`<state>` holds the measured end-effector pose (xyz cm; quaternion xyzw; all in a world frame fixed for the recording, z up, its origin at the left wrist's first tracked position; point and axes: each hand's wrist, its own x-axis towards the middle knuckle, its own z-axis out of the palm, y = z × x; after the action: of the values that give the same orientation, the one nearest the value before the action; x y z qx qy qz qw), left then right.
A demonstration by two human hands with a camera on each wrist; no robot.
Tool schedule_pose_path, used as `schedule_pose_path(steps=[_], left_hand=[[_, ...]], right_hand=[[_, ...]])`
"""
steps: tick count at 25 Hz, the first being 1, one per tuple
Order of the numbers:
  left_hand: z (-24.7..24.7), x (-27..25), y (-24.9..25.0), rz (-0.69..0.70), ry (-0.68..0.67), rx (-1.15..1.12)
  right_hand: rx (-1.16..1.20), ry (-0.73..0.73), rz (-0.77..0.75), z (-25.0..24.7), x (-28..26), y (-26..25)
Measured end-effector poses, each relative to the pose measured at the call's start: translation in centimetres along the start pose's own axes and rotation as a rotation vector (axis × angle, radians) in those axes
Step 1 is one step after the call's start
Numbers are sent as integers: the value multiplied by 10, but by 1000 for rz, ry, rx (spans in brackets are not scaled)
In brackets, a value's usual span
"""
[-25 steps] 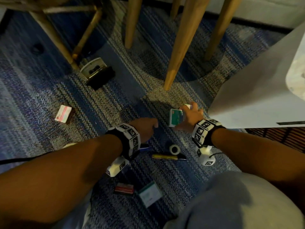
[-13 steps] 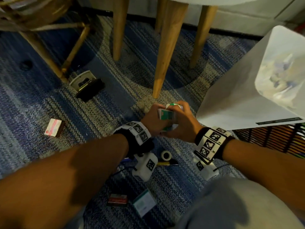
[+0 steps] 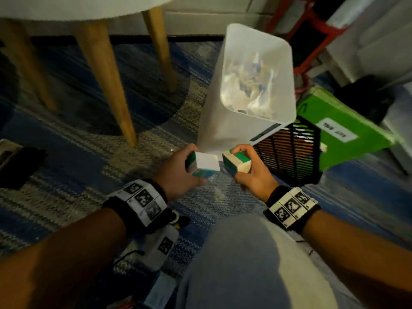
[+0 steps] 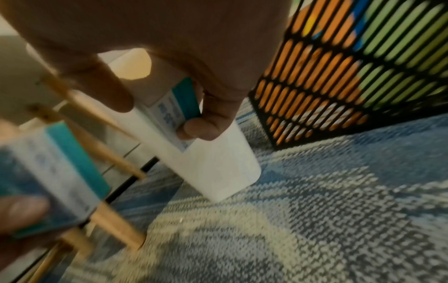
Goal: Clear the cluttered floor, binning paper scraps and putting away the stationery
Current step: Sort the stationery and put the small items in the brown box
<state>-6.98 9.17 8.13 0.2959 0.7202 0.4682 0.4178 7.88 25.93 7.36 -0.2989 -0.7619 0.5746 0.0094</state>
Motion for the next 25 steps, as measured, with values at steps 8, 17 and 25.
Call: schedule_pose_path(steps=[8, 17, 25], left_hand=[[32, 17, 33, 84, -148, 40], [-28, -18, 152, 554, -1, -206], [-160, -58, 205, 848, 528, -166]], right_hand=[[-166, 469, -3, -99, -61, -29], [-83, 439, -508, -77, -30, -196], [-76, 179, -1025, -10, 23, -366]])
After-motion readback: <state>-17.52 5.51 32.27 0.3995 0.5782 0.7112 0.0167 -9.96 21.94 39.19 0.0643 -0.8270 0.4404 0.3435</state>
